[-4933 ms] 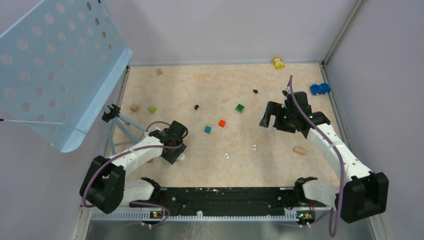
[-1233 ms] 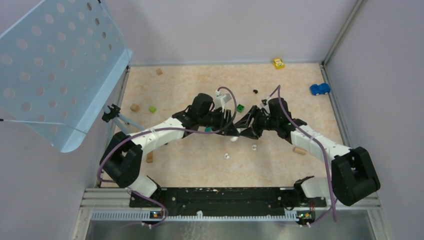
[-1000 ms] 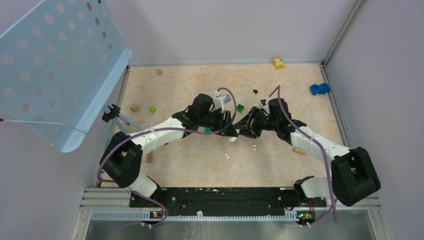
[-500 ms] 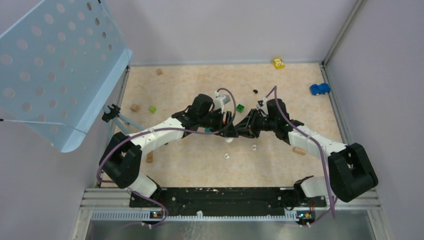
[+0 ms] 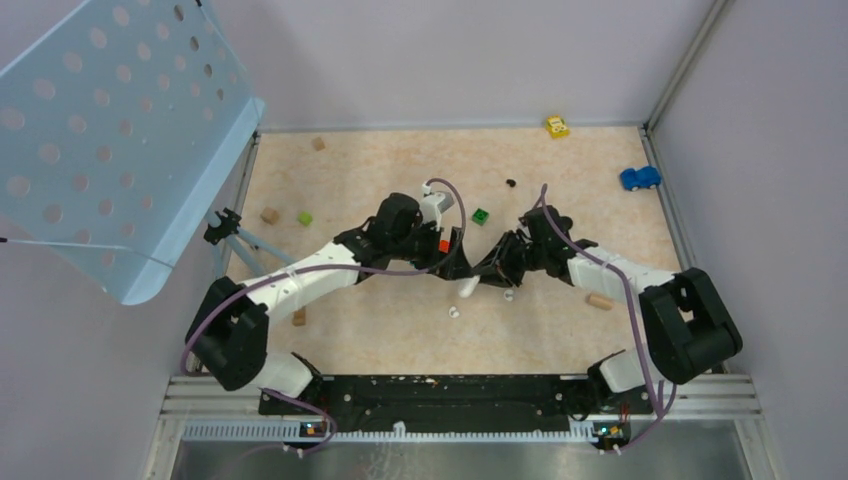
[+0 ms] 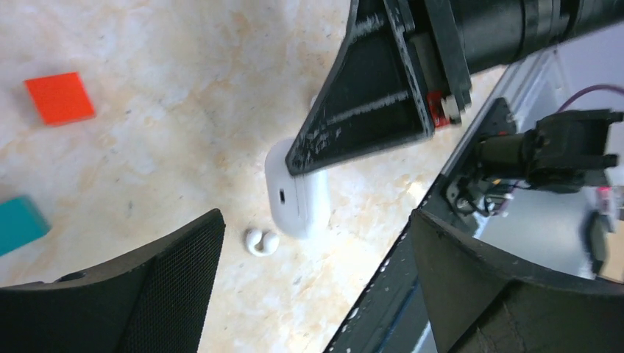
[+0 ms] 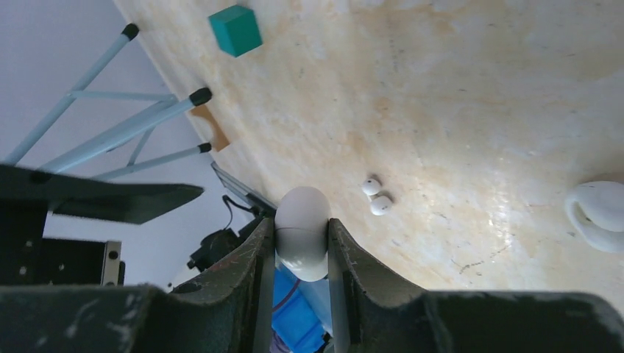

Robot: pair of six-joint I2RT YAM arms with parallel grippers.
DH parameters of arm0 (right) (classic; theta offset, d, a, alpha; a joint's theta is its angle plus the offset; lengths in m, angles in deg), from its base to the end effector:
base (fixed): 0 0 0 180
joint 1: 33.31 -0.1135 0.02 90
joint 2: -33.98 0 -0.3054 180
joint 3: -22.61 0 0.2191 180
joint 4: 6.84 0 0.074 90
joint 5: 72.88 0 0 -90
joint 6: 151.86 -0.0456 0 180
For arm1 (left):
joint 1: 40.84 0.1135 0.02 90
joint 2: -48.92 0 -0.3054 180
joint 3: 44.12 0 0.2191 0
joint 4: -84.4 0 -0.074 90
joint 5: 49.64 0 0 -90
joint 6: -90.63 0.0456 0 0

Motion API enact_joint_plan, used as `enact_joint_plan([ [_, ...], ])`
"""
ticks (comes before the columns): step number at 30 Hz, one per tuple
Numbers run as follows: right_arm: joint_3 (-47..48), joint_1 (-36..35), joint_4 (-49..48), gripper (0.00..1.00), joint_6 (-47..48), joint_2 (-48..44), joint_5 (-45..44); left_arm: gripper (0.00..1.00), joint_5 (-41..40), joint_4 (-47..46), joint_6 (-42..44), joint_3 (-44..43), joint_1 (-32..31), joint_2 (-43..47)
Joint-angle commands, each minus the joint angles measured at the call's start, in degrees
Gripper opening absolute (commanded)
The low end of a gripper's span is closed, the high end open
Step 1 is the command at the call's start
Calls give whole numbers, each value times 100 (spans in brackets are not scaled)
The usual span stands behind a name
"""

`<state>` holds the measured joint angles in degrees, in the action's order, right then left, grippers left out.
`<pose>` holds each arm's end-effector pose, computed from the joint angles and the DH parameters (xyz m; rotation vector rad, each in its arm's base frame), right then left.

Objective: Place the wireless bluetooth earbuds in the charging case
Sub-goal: Pass from the right arm to the left

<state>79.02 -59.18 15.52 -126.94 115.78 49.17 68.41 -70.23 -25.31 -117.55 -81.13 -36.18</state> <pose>0.2145 0.1309 0.2384 0.6271 2.6587 1.2947 0.2147 -0.2101 0.3046 0.5891 2.3165 -1.1418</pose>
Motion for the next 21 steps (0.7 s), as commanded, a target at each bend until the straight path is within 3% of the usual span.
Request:
enact_joint_plan([
  [1,281,-57,228,18,-126,81,-317,99,-1047,-616,870,684,-328,984],
  [5,358,-43,307,17,-405,147,-422,99,-1990,-1386,2025,1419,-923,1690],
  [9,389,-50,218,17,-650,193,-453,97,-2708,-1296,2731,1389,-1447,1618],
  [14,430,-41,181,18,-807,159,-472,95,-4035,-1652,3153,1404,-2374,1297],
  [21,466,-44,205,18,-848,126,-439,88,-4755,-2046,3293,1462,-2571,683],
])
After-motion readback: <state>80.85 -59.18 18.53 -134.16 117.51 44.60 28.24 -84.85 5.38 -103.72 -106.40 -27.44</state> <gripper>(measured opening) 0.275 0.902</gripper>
